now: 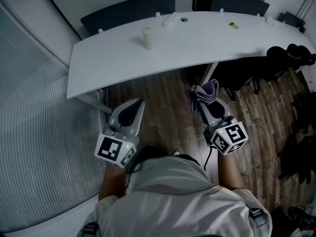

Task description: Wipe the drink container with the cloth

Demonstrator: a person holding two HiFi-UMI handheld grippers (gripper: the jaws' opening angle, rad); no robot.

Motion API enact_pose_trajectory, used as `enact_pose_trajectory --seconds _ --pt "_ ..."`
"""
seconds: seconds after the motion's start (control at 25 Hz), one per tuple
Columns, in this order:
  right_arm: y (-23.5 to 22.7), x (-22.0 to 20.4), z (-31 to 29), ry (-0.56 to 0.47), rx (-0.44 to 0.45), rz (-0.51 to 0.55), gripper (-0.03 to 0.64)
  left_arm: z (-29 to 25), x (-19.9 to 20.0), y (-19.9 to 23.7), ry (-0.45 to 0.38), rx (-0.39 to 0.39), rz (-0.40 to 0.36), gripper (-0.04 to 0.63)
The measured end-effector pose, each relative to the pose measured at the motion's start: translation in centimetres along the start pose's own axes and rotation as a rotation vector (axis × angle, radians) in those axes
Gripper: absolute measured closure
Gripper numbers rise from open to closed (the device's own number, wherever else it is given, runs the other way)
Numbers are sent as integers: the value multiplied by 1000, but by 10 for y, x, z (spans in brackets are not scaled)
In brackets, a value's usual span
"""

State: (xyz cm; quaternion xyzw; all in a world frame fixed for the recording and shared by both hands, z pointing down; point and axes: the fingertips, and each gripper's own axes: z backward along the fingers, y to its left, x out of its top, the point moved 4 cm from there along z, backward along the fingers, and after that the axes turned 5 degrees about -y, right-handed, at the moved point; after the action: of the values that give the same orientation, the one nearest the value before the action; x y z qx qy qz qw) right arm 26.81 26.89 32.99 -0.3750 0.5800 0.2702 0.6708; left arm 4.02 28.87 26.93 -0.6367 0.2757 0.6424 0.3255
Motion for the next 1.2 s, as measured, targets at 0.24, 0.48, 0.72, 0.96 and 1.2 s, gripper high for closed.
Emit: enact_pose_trajectory --seconds 0.24,0.48,0.72,0.96,1.2 --pt "-29 3 -33 22 -6 14 522 -45 -11 28 -5 -18 25 592" --pt "-53 1 -93 43 -43 23 522 -86 -23 83 -21 -55 45 592" --pt "-47 6 -177 74 -63 46 522 -110 -28 169 -11 -76 70 592" --pt "-34 -7 -271 110 -120 70 522 -126 -47 270 -7 -107 91 592" --pt "-19 -14 -330 142 -156 95 522 -138 -55 336 -5 -150 116 592"
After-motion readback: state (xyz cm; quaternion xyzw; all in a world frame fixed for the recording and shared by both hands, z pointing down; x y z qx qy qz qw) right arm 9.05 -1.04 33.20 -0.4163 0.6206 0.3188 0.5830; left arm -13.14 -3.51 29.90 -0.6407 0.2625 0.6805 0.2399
